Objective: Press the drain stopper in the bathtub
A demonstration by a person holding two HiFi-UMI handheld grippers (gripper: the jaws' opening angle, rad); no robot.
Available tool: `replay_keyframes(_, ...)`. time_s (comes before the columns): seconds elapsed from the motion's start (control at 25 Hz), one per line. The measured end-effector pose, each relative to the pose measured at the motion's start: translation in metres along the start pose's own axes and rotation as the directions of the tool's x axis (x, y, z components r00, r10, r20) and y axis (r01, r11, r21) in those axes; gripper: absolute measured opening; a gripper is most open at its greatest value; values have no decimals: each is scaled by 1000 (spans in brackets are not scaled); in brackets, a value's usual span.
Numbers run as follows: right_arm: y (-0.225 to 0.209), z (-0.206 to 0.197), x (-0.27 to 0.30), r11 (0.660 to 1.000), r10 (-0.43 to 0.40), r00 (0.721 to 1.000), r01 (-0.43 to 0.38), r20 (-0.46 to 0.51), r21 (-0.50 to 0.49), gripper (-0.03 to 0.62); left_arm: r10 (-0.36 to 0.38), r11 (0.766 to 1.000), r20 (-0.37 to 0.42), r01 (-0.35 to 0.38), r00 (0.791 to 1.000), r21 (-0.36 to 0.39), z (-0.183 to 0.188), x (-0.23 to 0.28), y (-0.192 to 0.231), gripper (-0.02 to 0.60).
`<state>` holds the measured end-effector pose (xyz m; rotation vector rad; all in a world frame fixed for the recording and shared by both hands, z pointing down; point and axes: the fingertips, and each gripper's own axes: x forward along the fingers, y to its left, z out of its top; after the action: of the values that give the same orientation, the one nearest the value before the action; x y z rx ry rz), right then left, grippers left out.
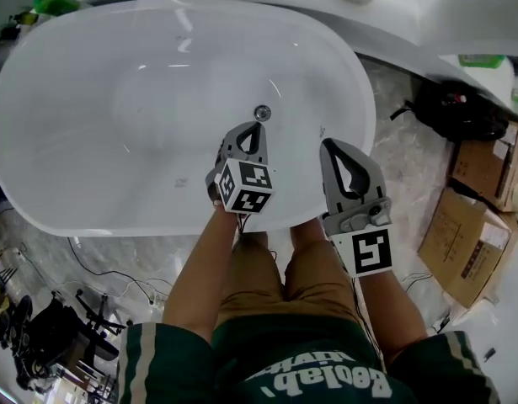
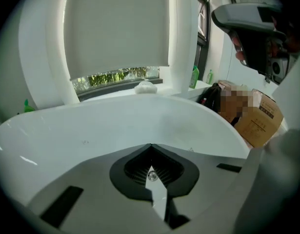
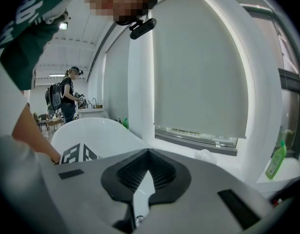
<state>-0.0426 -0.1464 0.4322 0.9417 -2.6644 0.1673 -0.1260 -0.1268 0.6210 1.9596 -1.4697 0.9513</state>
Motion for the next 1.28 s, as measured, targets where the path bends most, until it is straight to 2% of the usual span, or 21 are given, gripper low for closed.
replay_keyframes(0.12,15,34,-20,1000,10,1000,-10,4,-27,12,-4,1000,41,4,999,8,21,-43,0,8)
replay_keyframes(0.32,25,86,-47,999,-6,999,8,50,-49,12,8,998,124,-16,992,66,71,-103,0,8)
replay_keyframes(0.52,38,136,-68,998,-35,995,40,95,-54,12,-36,990,197,7,980,143,118,-161,-8,8)
replay_keyframes(0.64,49,167,-75,997,-18,991,27,130,-69,12,-70,982,250,22,966,189,145,-197,-11,8)
replay_keyframes(0.84,59,211,-84,991,-22,985,44,170,-126,12,-108,985,375,49,921,163,188,-256,-10,8)
replay_keyframes(1.04,64,237,-96,990,-44,978,70,203,-124,12,-125,986,457,60,881,154,213,-298,-15,8)
replay_keyframes(1.16,67,249,-103,990,-51,975,78,216,-118,12,-155,981,497,73,854,180,227,-321,-18,8)
replay_keyframes(1.28,70,261,-107,990,-53,973,81,226,-115,12,-177,975,553,68,814,211,243,-351,-14,8)
